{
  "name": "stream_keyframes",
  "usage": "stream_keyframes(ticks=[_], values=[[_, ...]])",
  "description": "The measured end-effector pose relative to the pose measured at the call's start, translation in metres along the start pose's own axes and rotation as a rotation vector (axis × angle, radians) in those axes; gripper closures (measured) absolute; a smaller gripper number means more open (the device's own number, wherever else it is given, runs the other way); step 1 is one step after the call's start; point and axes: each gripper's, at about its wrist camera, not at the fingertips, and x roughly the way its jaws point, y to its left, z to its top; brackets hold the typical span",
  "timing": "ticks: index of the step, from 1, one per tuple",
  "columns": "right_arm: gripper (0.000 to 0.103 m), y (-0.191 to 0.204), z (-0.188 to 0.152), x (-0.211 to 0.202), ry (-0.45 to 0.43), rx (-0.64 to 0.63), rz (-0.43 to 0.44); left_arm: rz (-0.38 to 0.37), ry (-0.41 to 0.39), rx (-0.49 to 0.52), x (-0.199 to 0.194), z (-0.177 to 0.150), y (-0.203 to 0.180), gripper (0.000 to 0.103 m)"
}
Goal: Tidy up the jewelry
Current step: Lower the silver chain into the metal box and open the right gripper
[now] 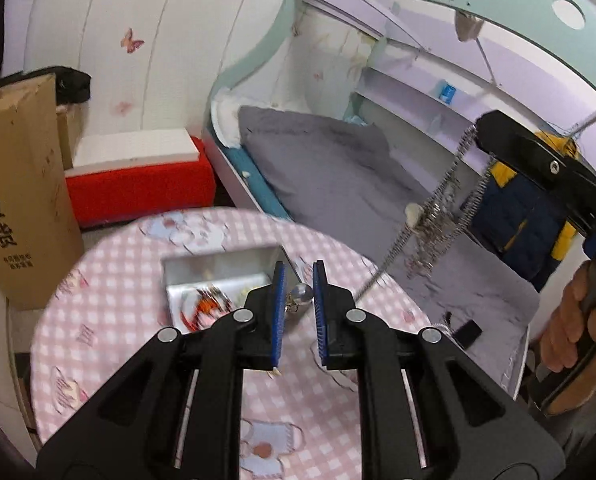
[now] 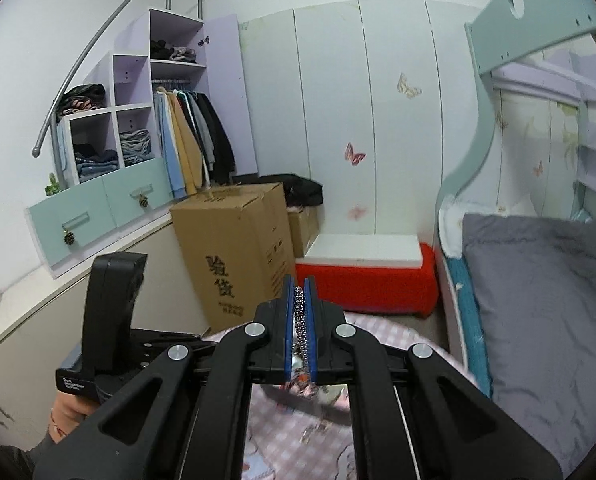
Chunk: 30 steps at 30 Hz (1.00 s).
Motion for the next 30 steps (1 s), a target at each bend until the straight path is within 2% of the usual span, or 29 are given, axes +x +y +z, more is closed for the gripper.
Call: stream_keyframes(ticks=[5,11,15,21,27,29,30], values=[[0.099,-0.007,0.015,0.018,-0.013,-0.005,-0.021,0.005,0.001,-0.025,0.007,0.023,0.017,0.09],[0.099,-0.01,0.015,0.041,0.004,-0.014,-0.015,-0.001,0.024,-0.037,0.024,0.03,0.03,0.089],[0.099,-0.016,-0.005,0.066,0.066,0.009,-0.007,-0.007,0.071,-0.059,0.048,0.028,0.041,0.089],[0.099,-0.035,-0.049,0.098,0.181,0.075,-0.015,-0.003,0.182,-0.076,0.088,0.004,0.053,0.089],[0.099,-0.046,-0.084,0.115,0.274,0.131,-0.024,0.013,0.271,-0.073,0.111,-0.017,0.057,0.088],[0.098,-0.048,-0.09,0.118,0.292,0.145,-0.026,0.019,0.282,-0.068,0.113,-0.021,0.057,0.079],[0.096,-0.048,-0.092,0.118,0.297,0.154,-0.023,0.023,0.282,-0.065,0.113,-0.022,0.056,0.061]])
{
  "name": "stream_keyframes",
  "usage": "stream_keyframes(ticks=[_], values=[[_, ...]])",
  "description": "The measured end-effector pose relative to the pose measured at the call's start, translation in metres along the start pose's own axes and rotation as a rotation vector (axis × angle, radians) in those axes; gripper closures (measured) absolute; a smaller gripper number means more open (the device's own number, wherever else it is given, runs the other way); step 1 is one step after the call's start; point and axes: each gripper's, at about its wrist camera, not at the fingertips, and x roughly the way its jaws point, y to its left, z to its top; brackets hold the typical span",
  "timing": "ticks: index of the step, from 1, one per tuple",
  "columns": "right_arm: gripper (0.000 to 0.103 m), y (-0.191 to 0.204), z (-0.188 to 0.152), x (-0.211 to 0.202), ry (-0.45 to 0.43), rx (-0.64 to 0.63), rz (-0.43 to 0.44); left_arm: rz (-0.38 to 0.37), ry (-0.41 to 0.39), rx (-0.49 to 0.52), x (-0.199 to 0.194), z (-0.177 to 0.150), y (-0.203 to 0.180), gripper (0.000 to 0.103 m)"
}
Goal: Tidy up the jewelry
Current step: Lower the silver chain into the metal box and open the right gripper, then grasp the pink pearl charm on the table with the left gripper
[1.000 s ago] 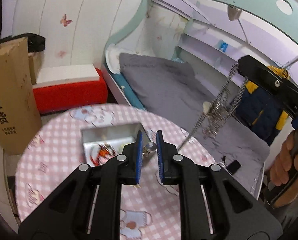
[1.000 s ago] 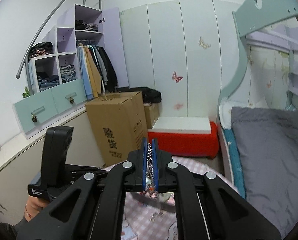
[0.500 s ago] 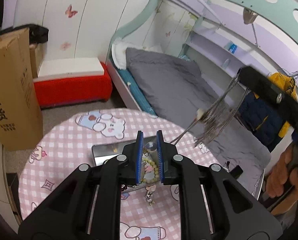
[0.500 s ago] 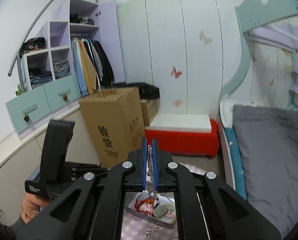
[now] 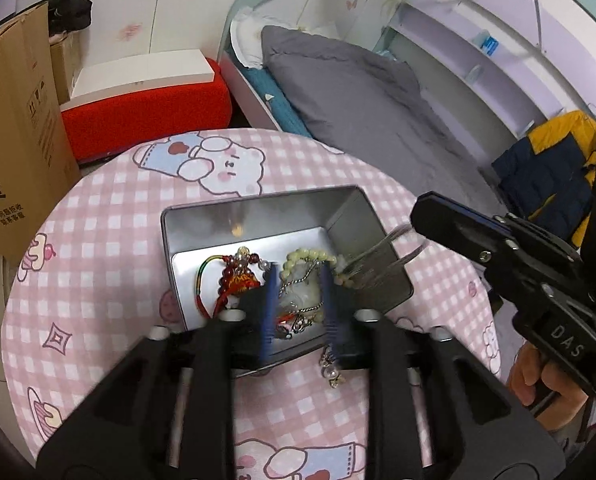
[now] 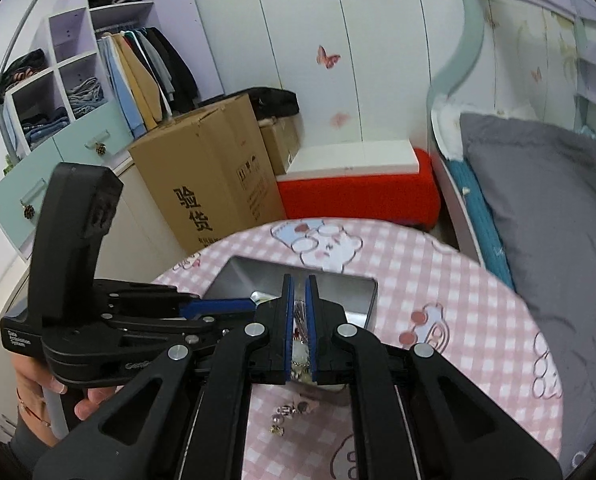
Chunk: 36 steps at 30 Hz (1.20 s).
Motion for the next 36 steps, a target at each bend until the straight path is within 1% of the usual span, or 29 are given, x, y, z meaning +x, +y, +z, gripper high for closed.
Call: stream_keyframes(ticks=[1,2,4,6,10,13,16,20,24,27,29,31,32,33,35,36], values=[[0.096,-0.001,-0.002,0.0,0.002,0.008,0.001,0.004,-0.009,-0.003,-0.001,-0.001,0.0,0.037],[0.096,-0.001,-0.004,-0.001,0.002,0.012,0.0,0.005,-0.025,-0.006,-0.004,-0.002,0.0,0.035],[0.096,-0.002,-0.004,-0.004,-0.003,0.017,-0.003,0.004,-0.033,-0.006,-0.008,-0.004,-0.002,0.035],[0.096,-0.002,-0.004,-0.011,-0.013,0.022,-0.003,0.024,-0.042,-0.003,-0.013,-0.005,-0.004,0.035],[0.095,-0.004,-0.007,-0.03,-0.041,0.025,-0.013,0.041,-0.076,0.005,-0.027,-0.012,-0.01,0.035],[0.095,-0.004,-0.015,-0.043,-0.051,0.021,-0.027,0.058,-0.113,0.011,-0.037,-0.024,-0.017,0.035],[0.093,-0.005,-0.027,-0.051,-0.044,0.022,-0.043,0.096,-0.142,0.021,-0.042,-0.039,-0.025,0.035],[0.088,-0.01,-0.047,-0.054,-0.024,0.035,-0.055,0.115,-0.127,0.026,-0.033,-0.061,-0.037,0.035],[0.087,-0.019,-0.068,-0.049,0.015,0.062,-0.056,0.137,-0.072,0.048,-0.012,-0.076,-0.047,0.035],[0.086,-0.025,-0.081,-0.044,0.043,0.079,-0.063,0.145,-0.024,0.055,0.005,-0.083,-0.051,0.035],[0.086,-0.028,-0.088,-0.04,0.059,0.085,-0.061,0.172,-0.01,0.069,0.013,-0.086,-0.053,0.035],[0.085,-0.028,-0.093,-0.037,0.071,0.091,-0.056,0.18,0.004,0.07,0.021,-0.087,-0.054,0.036],[0.085,-0.029,-0.096,-0.034,0.079,0.093,-0.055,0.179,0.012,0.066,0.024,-0.087,-0.053,0.037],[0.085,-0.03,-0.097,-0.033,0.083,0.093,-0.055,0.18,0.017,0.064,0.027,-0.087,-0.053,0.042],[0.085,-0.032,-0.1,-0.03,0.092,0.094,-0.053,0.194,0.007,0.075,0.029,-0.086,-0.053,0.048],[0.084,-0.032,-0.101,-0.028,0.096,0.095,-0.051,0.189,0.007,0.08,0.03,-0.086,-0.054,0.052]])
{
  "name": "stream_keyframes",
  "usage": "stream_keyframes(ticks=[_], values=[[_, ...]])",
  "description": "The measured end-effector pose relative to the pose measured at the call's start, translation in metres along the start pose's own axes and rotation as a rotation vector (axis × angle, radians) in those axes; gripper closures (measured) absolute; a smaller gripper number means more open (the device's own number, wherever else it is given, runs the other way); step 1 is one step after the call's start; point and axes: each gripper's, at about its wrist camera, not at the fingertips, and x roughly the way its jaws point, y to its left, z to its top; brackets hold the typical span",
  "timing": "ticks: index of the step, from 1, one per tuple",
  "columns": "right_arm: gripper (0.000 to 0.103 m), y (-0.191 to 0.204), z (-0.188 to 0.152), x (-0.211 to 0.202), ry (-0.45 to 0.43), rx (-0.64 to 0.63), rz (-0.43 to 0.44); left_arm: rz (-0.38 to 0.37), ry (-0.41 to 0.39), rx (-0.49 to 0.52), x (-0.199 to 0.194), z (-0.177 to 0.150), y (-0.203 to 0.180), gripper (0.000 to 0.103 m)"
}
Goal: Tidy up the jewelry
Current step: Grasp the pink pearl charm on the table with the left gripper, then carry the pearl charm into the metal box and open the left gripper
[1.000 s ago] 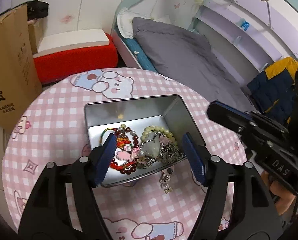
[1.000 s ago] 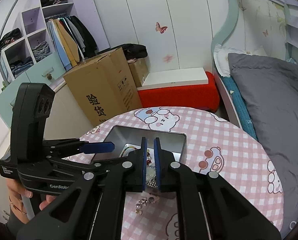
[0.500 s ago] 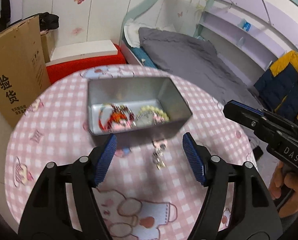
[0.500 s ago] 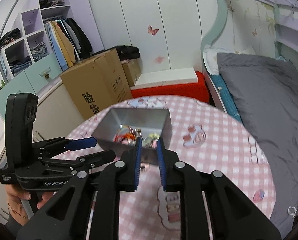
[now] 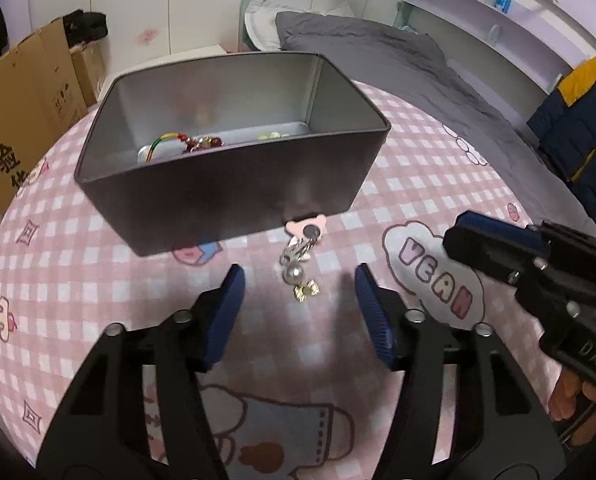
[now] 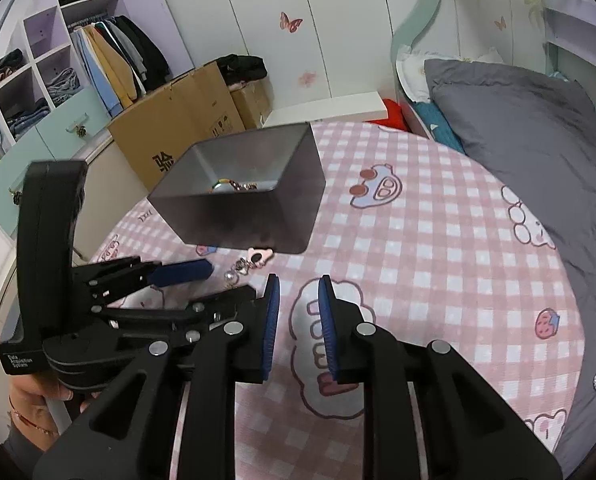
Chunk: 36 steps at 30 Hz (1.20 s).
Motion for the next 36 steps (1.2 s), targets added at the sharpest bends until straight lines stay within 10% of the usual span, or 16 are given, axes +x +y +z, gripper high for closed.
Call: stream_keyframes(ticks=[8,36], values=[[0.08,0.001,-0.001,0.01,0.022,-0.01,-0.002,0.062,-0.018,0.033,0.001,-0.003,0.0,0.092],[0.057,0.059,0.014,0.074,0.078,-0.066,-0.141,0.012,-0.091,-0.108,-0.043,-0.018,0.064,0.092]])
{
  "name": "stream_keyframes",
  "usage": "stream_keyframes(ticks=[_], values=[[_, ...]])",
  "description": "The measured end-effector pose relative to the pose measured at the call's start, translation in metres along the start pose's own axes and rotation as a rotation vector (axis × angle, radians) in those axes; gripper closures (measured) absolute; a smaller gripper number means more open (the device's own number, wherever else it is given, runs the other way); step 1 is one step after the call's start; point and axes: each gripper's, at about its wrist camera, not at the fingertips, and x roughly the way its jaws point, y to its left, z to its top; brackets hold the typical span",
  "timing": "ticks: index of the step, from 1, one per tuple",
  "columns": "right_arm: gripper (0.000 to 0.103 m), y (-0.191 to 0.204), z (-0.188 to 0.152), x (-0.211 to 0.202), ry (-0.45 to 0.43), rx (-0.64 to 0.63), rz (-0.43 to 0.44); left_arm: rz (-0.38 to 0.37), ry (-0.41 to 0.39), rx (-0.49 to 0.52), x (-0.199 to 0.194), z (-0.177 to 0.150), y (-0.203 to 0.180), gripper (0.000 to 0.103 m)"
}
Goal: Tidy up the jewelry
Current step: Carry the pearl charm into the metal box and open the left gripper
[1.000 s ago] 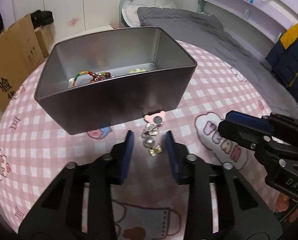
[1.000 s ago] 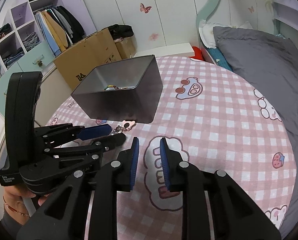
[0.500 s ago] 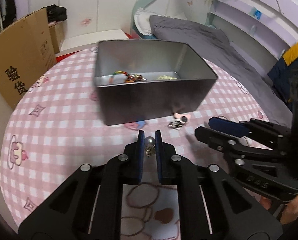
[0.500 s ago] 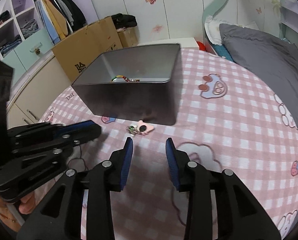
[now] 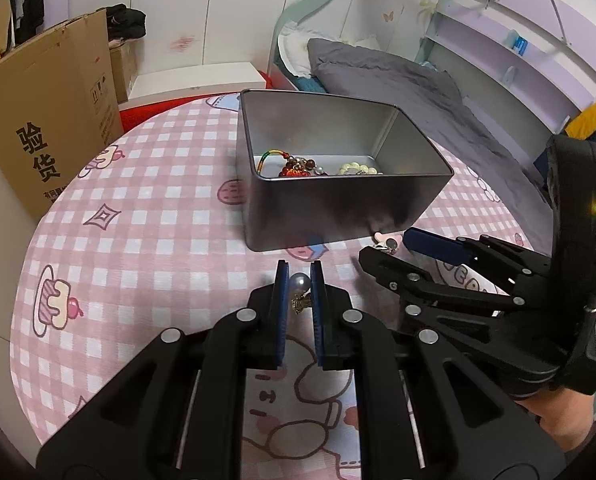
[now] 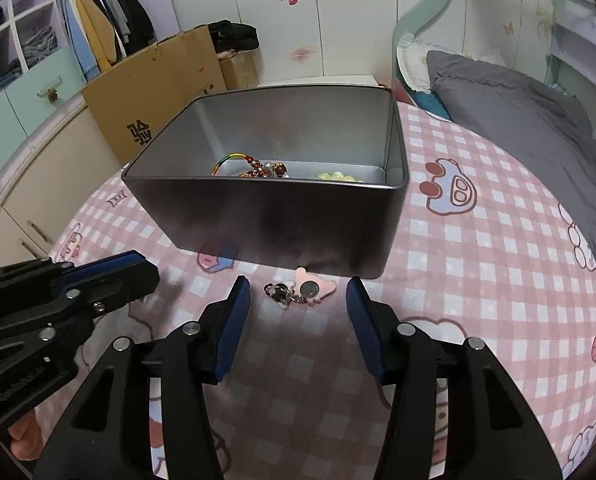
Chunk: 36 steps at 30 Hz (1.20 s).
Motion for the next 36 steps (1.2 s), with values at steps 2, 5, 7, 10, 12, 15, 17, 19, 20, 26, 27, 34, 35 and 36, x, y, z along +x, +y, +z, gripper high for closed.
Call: stream_keyframes(ticks=[2,5,7,10,12,15,17,19,20,26,27,34,35,36], values=[[0.065,0.001,-0.001,0.001,-0.001,-0.019,-0.03,-0.008,0.001,-0.003,-0.001,0.001,0.002,0.092],[0.069,-0.001,-0.003,0.0,-0.001,-0.026,-0.024,-0.014,-0.001,0.0,-0.003,0.0,0.001,0.092],[0.073,-0.003,-0.005,-0.002,0.001,-0.039,-0.022,-0.025,-0.002,0.001,-0.004,0.002,0.0,0.092],[0.09,-0.009,-0.01,-0.009,0.006,-0.031,0.004,-0.045,-0.009,0.002,-0.007,0.004,-0.002,0.092],[0.09,-0.011,-0.012,-0.014,0.007,-0.034,0.006,-0.057,-0.017,0.005,-0.01,0.007,-0.005,0.092],[0.09,-0.013,-0.013,-0.019,0.008,-0.038,0.006,-0.065,-0.023,0.013,-0.012,0.012,-0.008,0.092],[0.09,-0.015,-0.014,-0.023,0.004,-0.037,0.01,-0.066,-0.028,0.014,-0.014,0.014,-0.009,0.092],[0.09,-0.017,-0.014,-0.032,-0.011,-0.035,0.021,-0.071,-0.034,0.015,-0.017,0.016,-0.011,0.092],[0.09,-0.017,-0.013,-0.038,-0.024,-0.036,0.025,-0.078,-0.041,0.017,-0.02,0.017,-0.011,0.092],[0.09,-0.014,0.004,-0.081,-0.133,-0.049,0.051,-0.131,-0.098,0.02,-0.037,0.038,-0.018,0.092],[0.09,-0.014,0.008,-0.087,-0.155,-0.051,0.056,-0.131,-0.108,0.024,-0.039,0.041,-0.019,0.092],[0.09,-0.013,0.038,-0.098,-0.232,-0.045,0.088,-0.07,-0.166,0.073,-0.047,0.074,-0.031,0.092],[0.09,-0.014,0.043,-0.097,-0.237,-0.041,0.096,-0.065,-0.168,0.077,-0.046,0.077,-0.031,0.092],[0.09,-0.015,0.046,-0.094,-0.235,-0.039,0.101,-0.053,-0.17,0.081,-0.045,0.081,-0.032,0.092]])
